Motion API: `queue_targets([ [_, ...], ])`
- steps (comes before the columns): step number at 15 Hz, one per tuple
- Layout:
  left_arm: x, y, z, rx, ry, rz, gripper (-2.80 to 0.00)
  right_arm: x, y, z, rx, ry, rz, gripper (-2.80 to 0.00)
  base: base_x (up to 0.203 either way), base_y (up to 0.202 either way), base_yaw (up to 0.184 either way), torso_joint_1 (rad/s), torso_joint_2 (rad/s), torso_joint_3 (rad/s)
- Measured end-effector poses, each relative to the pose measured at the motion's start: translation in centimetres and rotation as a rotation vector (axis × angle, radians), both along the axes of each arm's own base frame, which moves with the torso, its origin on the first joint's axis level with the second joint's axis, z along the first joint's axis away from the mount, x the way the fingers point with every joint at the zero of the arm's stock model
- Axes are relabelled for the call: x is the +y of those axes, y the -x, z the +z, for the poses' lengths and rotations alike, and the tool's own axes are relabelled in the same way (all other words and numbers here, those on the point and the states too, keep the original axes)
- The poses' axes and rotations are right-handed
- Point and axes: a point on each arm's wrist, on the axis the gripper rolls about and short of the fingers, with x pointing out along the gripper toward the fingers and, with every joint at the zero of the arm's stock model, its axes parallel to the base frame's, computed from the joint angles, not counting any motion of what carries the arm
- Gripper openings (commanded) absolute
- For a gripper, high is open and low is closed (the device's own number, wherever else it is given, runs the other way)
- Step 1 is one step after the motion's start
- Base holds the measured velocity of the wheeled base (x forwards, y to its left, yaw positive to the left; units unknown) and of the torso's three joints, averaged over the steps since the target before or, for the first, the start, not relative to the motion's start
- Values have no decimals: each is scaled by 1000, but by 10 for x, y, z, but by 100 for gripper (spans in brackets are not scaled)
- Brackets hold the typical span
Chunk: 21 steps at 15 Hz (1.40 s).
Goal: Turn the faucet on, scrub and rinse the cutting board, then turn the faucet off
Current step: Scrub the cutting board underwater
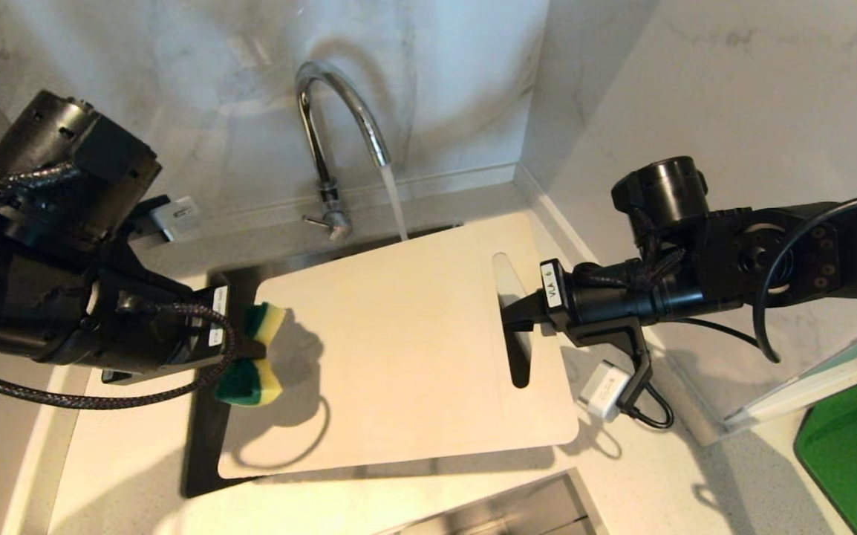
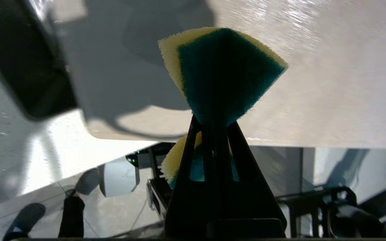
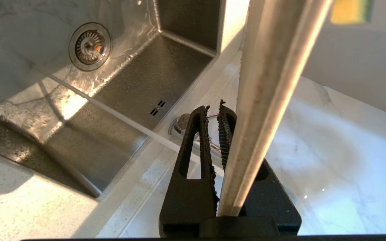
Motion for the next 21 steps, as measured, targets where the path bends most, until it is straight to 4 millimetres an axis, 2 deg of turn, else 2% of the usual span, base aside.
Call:
queue_targets([
  [3,-29,4,11,15,-10,-58,-280,0,4,5,-5,-8,0,-280,0,0,0,0,0,0],
  [6,-66,8,10,26,-15,-95,-280,0,7,7,-6,-21,16,-280,0,0,0,0,0,0],
  [10,-105,6,14,-27,3,-125,-280,-2,15,-3,26,-16,25,-280,0,0,0,0,0,0],
  [13,-124,3,18,-91,64,-154,-280,-4,19,-11,23,-25,34,-280,0,0,0,0,0,0],
  [17,-143,-4,10,-113,105,-164,-280,-3,22,-14,33,-21,38,-280,0,0,0,0,0,0],
  [21,-153,-8,7,-140,144,-169,-280,1,23,-15,32,-19,52,-280,0,0,0,0,0,0],
])
